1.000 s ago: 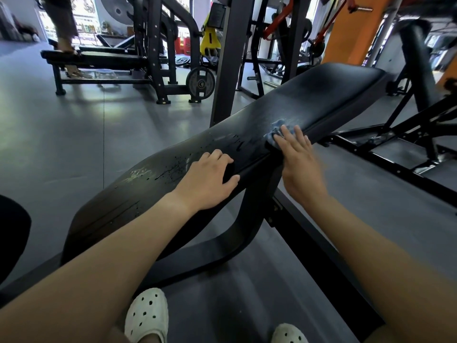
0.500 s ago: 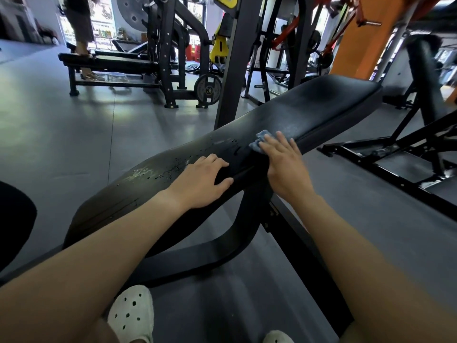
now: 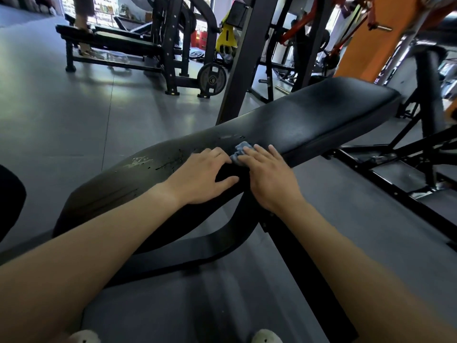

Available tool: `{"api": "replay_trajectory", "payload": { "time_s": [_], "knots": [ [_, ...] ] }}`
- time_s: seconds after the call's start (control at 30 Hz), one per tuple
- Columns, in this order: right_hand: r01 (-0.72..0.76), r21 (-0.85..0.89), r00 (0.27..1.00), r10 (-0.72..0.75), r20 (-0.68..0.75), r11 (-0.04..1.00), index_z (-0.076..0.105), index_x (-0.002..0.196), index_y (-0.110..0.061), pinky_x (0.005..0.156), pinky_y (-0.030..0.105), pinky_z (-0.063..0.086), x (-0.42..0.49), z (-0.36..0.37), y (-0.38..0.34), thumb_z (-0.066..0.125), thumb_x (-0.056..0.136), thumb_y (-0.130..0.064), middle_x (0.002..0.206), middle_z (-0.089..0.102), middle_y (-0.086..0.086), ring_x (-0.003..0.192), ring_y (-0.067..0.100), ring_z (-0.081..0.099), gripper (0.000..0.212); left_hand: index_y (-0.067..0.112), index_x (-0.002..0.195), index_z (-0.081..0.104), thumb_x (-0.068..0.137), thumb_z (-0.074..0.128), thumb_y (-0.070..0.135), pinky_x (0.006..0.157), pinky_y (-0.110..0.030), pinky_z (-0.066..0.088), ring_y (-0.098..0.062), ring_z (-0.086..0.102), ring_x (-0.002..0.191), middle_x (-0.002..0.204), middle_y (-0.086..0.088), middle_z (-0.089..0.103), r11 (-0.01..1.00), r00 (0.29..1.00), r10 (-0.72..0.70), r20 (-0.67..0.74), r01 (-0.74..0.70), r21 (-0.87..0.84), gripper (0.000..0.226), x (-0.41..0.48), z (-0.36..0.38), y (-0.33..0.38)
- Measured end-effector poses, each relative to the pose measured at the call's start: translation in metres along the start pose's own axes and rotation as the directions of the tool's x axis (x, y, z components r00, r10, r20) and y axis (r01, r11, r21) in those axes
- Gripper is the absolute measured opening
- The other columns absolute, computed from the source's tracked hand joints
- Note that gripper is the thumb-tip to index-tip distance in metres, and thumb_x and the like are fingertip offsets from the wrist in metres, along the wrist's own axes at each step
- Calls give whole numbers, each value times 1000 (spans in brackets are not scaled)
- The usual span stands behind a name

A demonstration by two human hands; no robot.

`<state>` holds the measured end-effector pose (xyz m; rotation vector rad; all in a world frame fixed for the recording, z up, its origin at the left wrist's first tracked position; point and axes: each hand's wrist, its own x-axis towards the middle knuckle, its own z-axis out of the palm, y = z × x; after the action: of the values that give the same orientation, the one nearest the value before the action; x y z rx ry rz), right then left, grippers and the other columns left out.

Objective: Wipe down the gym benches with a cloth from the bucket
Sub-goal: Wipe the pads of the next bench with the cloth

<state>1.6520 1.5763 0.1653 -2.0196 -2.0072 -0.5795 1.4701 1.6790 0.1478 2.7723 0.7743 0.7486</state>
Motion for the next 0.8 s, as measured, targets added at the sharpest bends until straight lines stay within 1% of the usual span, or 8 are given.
{"api": "replay_trajectory", "payload": {
  "time_s": [0.07,0.17,0.27,0.37,0.47,0.6,0.7,0.8],
  "knots": [
    [-120,-22,992,119,-31,993,55,142,-20,127,41,10,14,-5,14,36,96,-13,157,44,0,150,20,30,51,23,131,58,96,51,66,106,-37,43,-14,52,119,130,8,56,1000,1000,-2,-23,2,-15,57,1,1,-7],
    [-270,-37,962,268,-44,962,54,142,-16,126,41,10,38,-11,22,36,97,-7,159,41,4,151,23,27,50,22,134,56,97,44,70,108,-36,40,-15,51,122,134,6,54,999,999,-33,-24,32,-43,62,3,3,-16],
    [-210,-75,976,214,44,975,49,147,-15,126,41,10,50,-7,12,36,98,-7,162,34,6,153,26,22,51,20,135,57,102,40,61,108,-38,42,-18,53,121,135,3,55,998,998,-45,-46,43,-46,56,7,5,-25],
    [-72,-38,984,77,161,997,47,149,-20,127,39,10,45,-4,-3,37,99,-6,164,32,2,154,23,20,53,20,135,56,102,46,55,106,-37,43,-17,54,118,134,4,56,998,997,-41,-61,37,-59,50,11,7,-36],
    [27,-7,969,-24,246,1000,45,151,-23,127,36,10,41,-12,-5,39,101,-7,164,29,-3,154,18,18,52,21,133,59,98,52,56,107,-37,44,-15,55,119,131,5,58,994,996,-29,-81,20,-112,50,15,7,-42],
    [5,-53,951,12,308,999,45,151,-27,126,33,11,63,-22,16,34,106,-9,165,27,-7,154,15,19,50,22,138,58,98,54,56,114,-35,39,-15,49,132,142,6,54,987,997,-33,-66,22,-160,52,19,7,-46],
    [-102,-122,938,136,319,987,46,149,-27,121,40,21,94,-19,29,32,106,-11,163,31,-2,151,25,25,48,22,141,55,99,52,55,115,-35,37,-15,48,133,146,6,51,982,997,-46,-58,34,-187,53,18,9,-46],
    [-233,-110,925,255,283,966,48,144,-26,102,47,43,114,-11,31,34,104,-18,140,47,9,125,38,50,43,22,142,54,100,51,55,115,-35,38,-15,47,133,147,7,51,980,998,-52,-47,42,-193,54,17,9,-45]
  ]
}}
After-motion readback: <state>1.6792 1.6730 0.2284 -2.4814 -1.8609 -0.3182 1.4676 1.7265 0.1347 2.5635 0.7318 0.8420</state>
